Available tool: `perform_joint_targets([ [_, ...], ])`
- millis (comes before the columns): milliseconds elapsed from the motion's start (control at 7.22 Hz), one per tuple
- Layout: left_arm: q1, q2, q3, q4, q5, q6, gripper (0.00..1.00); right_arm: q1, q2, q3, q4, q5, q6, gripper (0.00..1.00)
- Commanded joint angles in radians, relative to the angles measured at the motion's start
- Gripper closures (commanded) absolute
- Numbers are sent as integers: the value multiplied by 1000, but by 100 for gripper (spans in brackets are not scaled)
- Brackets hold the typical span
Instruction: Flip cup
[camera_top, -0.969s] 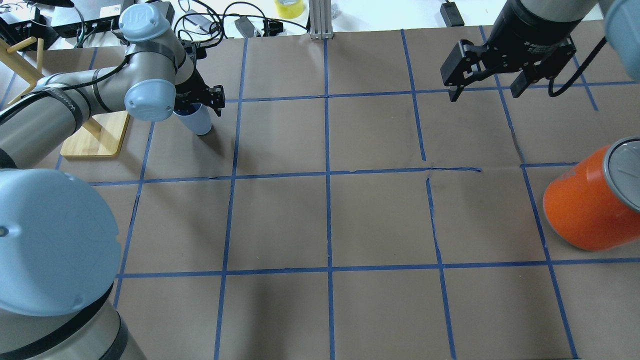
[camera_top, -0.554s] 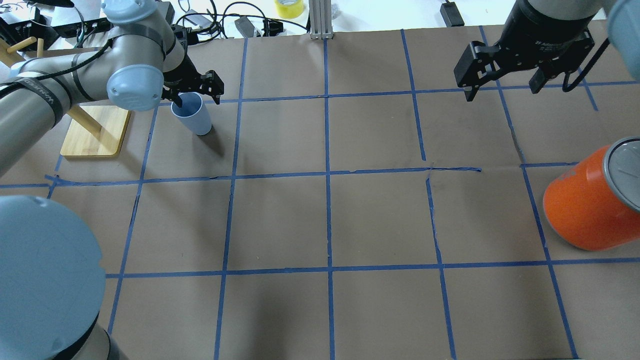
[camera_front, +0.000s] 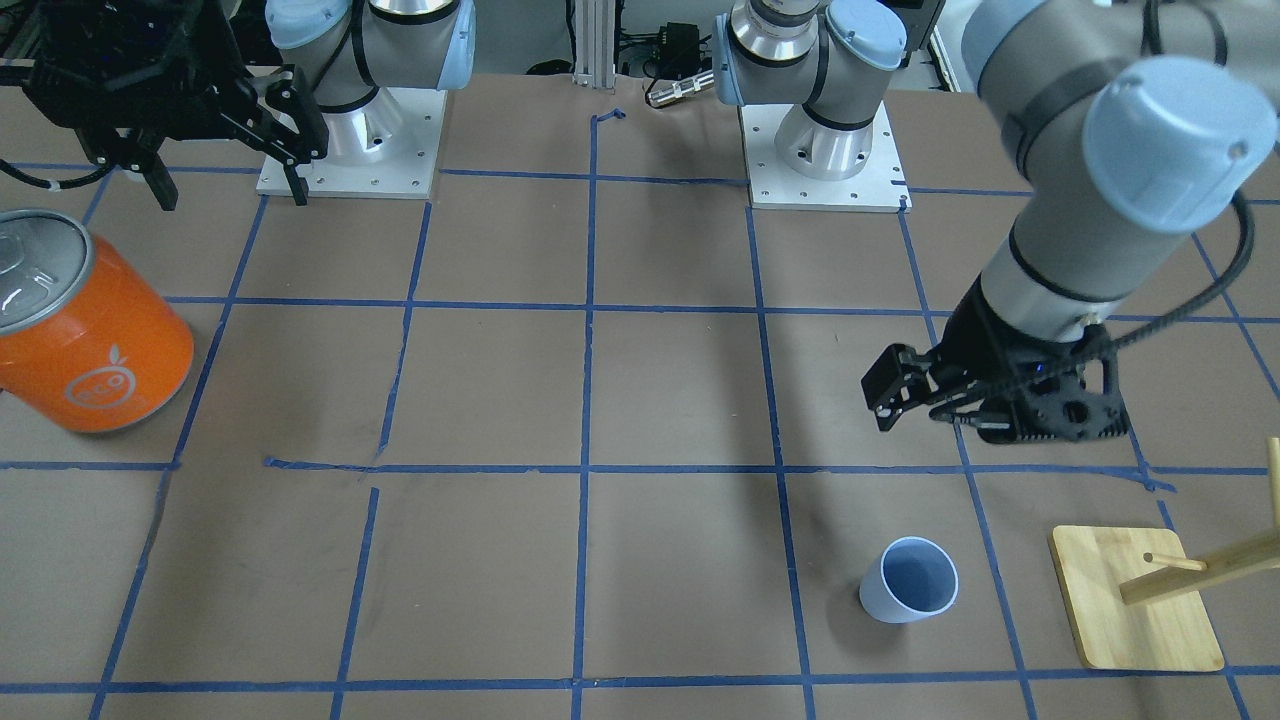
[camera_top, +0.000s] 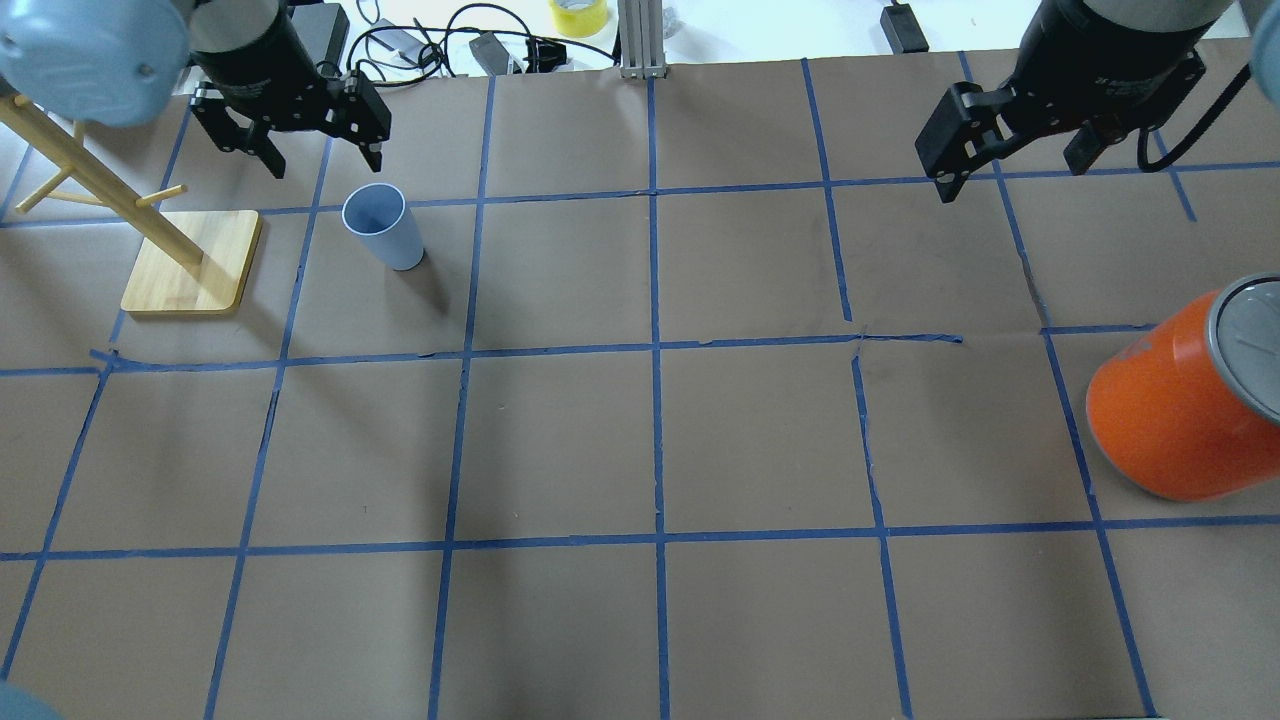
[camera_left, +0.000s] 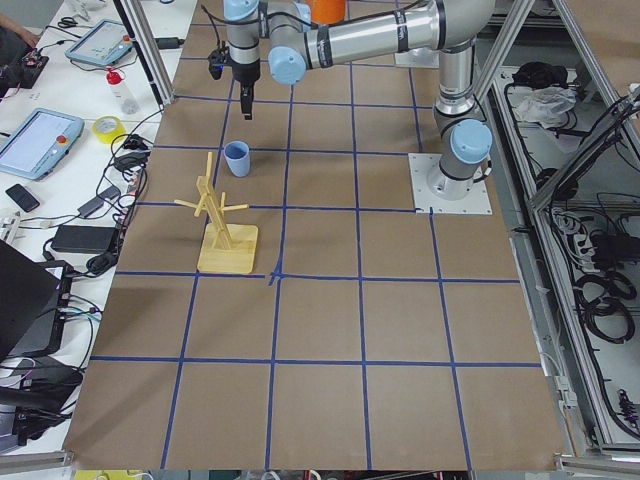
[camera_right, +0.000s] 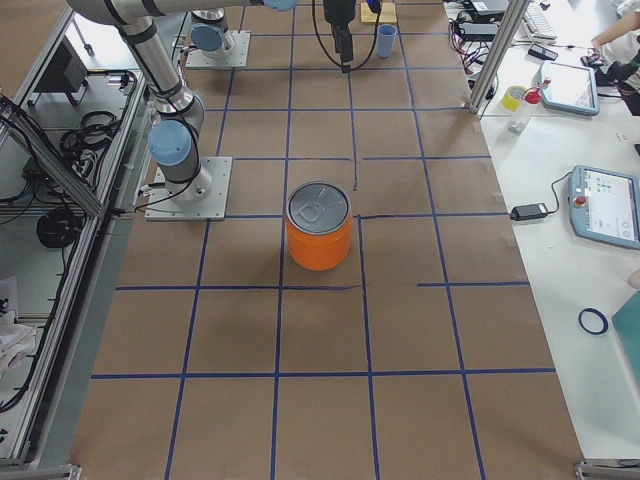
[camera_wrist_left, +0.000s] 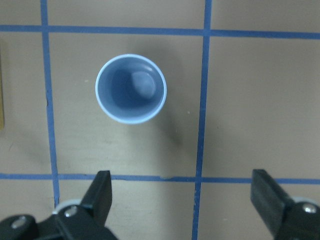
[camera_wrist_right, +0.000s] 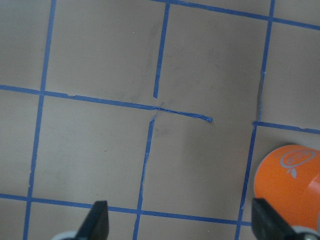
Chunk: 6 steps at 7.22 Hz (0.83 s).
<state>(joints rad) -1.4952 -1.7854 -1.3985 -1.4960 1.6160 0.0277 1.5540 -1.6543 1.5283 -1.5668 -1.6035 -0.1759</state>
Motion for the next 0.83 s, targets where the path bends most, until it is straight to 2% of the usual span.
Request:
perform_joint_targets([
  [0, 0, 139, -40, -145, 1, 0, 0, 0, -8, 0, -18, 66, 12, 0],
  [277, 0, 210, -137, -84, -37, 0, 0, -5, -25, 9, -16, 59, 15, 0],
  [415, -2, 234, -149, -86, -63, -5, 0, -3, -24, 9, -28, 50, 16, 0],
  [692, 0, 251, -155, -101, -58, 1, 0, -5, -31, 7, -18, 24, 66, 0],
])
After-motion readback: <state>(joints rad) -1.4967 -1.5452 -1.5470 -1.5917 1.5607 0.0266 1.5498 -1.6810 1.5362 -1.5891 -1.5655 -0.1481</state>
